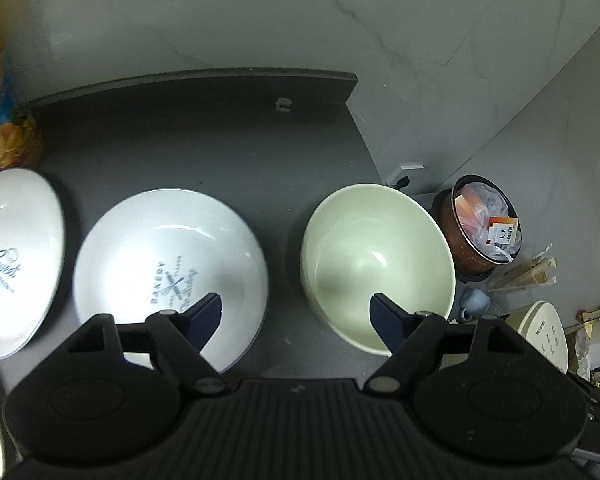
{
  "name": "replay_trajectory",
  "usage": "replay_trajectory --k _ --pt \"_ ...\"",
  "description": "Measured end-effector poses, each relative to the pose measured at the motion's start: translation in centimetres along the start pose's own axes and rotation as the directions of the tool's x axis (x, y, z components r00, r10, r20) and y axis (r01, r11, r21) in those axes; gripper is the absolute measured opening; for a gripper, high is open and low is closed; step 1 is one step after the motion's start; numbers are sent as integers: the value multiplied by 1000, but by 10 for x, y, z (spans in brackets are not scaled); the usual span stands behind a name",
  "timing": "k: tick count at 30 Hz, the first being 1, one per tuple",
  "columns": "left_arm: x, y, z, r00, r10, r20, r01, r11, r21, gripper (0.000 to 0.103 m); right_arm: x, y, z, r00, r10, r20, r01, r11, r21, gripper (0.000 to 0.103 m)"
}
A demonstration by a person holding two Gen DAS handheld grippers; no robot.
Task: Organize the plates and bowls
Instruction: 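Move the right tool to the other cream bowl and grasp its rim, then lift the second cream bowl and carry it over the stacked bowls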
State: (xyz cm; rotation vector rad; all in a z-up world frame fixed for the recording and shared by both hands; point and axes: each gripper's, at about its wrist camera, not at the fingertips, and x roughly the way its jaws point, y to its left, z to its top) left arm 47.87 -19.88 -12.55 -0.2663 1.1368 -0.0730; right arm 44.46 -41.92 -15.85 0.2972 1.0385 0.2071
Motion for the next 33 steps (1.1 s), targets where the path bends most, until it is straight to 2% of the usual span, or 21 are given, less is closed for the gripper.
replay_trajectory --k 8,12,15,17,19,20,21,22,25,28,33 --pt "34 -4 8 998 -15 -58 14 1000 -19 72 32 -5 11 999 -9 -36 11 999 45 71" --pt "49 -5 11 996 -34 -86 32 999 -22 63 47 -6 13 998 -23 -64 27 998 61 63" --pt "59 -7 11 993 -48 -108 45 999 -30 53 56 -5 13 996 -23 -88 29 997 76 54" --pt "67 -7 12 991 -53 -126 48 998 -38 46 61 -4 13 995 -16 -100 24 997 76 39" --pt "73 -6 12 988 -50 -144 44 998 -40 43 66 -3 13 994 -24 -110 32 997 75 34" --pt "76 -7 12 987 -43 -153 38 999 -36 41 68 -3 13 993 -33 -111 42 996 75 27" --pt "80 -8 12 986 -45 -161 40 999 -35 34 69 -3 13 993 -46 -112 55 996 73 23" --pt "85 -8 12 984 -52 -172 47 998 -35 26 70 -5 13 992 -57 -112 65 995 76 23" --pt "94 -9 11 978 -58 -198 51 998 -42 15 68 -7 14 992 -50 -113 60 995 84 22" --pt "97 -15 11 980 -38 -195 36 999 -14 14 64 -7 12 994 -45 -98 53 995 80 22" --pt "94 -15 10 979 -41 -199 38 999 -20 14 51 -3 12 997 -31 -68 36 997 72 22"
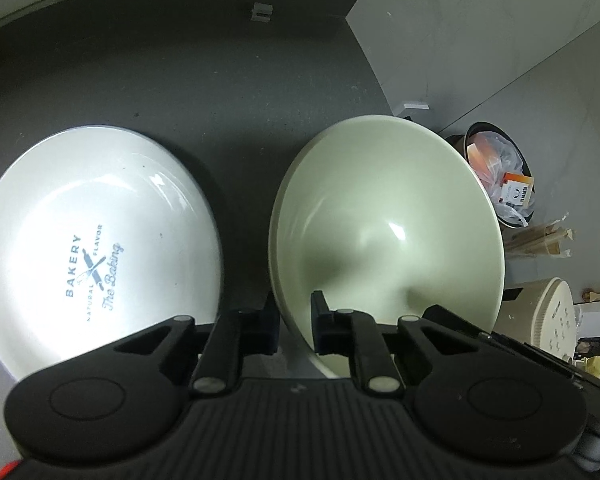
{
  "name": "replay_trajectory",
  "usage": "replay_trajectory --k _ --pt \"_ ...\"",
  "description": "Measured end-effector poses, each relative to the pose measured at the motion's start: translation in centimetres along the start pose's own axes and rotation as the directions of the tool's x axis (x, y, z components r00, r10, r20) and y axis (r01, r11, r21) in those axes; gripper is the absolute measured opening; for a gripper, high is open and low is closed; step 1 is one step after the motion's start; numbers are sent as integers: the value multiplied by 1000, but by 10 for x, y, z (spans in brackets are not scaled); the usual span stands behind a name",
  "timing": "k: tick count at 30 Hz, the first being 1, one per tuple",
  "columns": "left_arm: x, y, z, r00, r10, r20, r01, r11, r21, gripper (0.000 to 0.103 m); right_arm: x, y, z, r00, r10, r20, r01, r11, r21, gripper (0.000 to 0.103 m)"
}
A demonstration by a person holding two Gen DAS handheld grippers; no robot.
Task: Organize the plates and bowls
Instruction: 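Lift the second cream bowl and carry it over the stacked bowls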
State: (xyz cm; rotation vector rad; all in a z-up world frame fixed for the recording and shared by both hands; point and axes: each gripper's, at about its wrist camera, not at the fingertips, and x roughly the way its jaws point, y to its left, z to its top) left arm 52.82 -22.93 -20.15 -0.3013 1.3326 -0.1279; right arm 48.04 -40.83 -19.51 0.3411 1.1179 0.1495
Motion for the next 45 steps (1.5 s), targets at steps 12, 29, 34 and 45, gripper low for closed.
replay_trajectory --k 12,29,34,45 --pt "-50 10 -19 996 -4 84 5 1000 -14 14 -39 17 -8 995 54 78 -50 998 -48 22" --pt "-111 18 -54 984 -4 180 9 1000 -27 14 -84 36 -31 983 134 128 -126 990 -69 22" --pt "-123 26 -64 981 -7 192 17 999 -50 14 -90 43 -37 978 168 121 -158 984 -83 22" --pt "-148 46 -85 974 21 225 -1 996 -89 15 -106 68 -52 966 232 116 -215 966 -142 22"
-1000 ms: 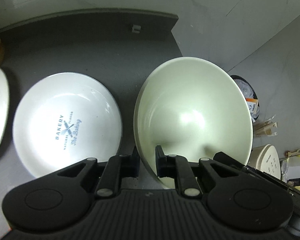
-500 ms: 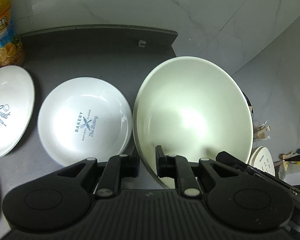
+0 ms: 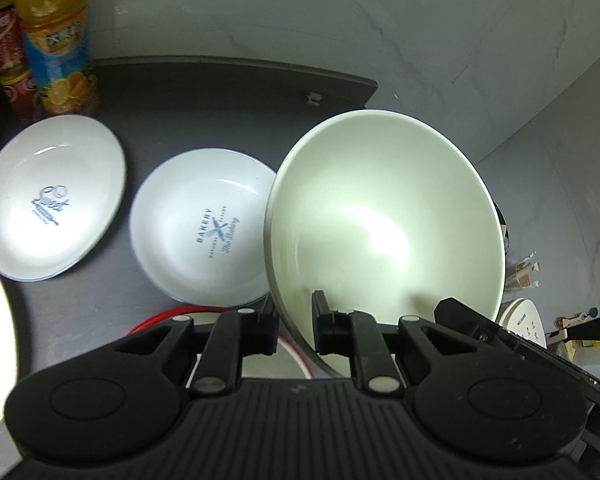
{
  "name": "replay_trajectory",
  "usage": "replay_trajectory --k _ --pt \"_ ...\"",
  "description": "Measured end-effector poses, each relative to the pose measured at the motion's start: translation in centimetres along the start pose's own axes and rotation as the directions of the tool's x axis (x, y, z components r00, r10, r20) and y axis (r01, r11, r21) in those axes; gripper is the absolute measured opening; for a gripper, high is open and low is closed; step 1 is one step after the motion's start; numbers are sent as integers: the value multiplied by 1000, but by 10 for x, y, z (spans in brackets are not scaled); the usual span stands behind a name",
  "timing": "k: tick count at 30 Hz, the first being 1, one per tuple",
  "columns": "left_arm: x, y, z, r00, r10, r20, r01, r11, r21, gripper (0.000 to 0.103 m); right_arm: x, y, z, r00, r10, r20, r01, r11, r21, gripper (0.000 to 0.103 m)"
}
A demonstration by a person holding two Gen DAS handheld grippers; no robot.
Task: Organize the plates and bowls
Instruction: 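Lift the second cream bowl and carry it over the stacked bowls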
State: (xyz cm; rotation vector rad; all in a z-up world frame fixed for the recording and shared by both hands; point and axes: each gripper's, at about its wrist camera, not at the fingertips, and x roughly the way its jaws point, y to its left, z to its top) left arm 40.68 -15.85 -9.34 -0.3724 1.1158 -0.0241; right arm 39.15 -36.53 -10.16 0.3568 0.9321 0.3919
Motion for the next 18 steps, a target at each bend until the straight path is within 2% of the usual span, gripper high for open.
replay_trajectory --k 9,18 --pt "-29 20 -15 999 8 39 -7 999 -38 15 -4 23 -11 999 40 -23 -42 997 -62 22" --pt "-39 55 -36 1000 23 18 -21 994 -108 15 5 40 -32 994 58 -97 -68 993 -96 22"
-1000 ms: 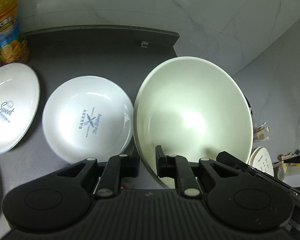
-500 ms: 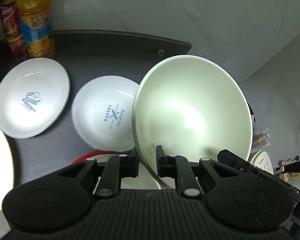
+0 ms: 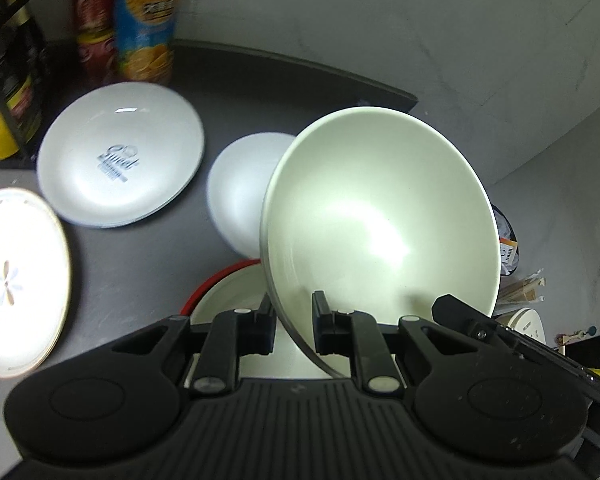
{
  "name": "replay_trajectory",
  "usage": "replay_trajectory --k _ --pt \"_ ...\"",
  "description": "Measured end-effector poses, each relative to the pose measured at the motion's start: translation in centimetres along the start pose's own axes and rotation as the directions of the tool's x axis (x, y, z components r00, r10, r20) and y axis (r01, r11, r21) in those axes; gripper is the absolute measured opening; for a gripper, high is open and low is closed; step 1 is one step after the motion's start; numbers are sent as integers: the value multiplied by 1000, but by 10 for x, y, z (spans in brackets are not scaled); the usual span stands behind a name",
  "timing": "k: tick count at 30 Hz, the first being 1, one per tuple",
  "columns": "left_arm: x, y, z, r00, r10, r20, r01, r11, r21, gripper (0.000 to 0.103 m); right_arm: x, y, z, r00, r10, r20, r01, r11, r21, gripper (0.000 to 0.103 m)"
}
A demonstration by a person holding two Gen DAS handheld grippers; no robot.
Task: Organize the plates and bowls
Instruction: 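Lift the second cream bowl and carry it over the stacked bowls, then lower the cream bowl onto the stack and open the right tool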
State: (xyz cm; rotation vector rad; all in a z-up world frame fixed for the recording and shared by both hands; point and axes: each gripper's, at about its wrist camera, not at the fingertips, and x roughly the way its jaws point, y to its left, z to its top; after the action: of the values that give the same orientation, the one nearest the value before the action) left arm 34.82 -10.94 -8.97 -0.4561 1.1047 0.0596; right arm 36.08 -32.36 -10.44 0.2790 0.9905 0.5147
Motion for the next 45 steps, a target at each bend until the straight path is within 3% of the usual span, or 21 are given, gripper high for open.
replay_trajectory --k 22,32,41,45 --pt "10 42 -43 997 -1 -76 -5 998 -69 16 20 5 -42 987 -33 -156 29 999 -27 23" --pt "25 47 -53 994 3 -106 -11 997 -72 18 24 0 -47 988 -24 -152 26 1000 6 28" --pt "17 38 -49 992 61 -114 -68 995 -68 20 12 -7 -43 991 11 -135 -7 999 34 40" --pt "8 36 -48 990 100 -101 -105 994 -40 23 6 -12 -40 993 22 -116 -16 998 53 41"
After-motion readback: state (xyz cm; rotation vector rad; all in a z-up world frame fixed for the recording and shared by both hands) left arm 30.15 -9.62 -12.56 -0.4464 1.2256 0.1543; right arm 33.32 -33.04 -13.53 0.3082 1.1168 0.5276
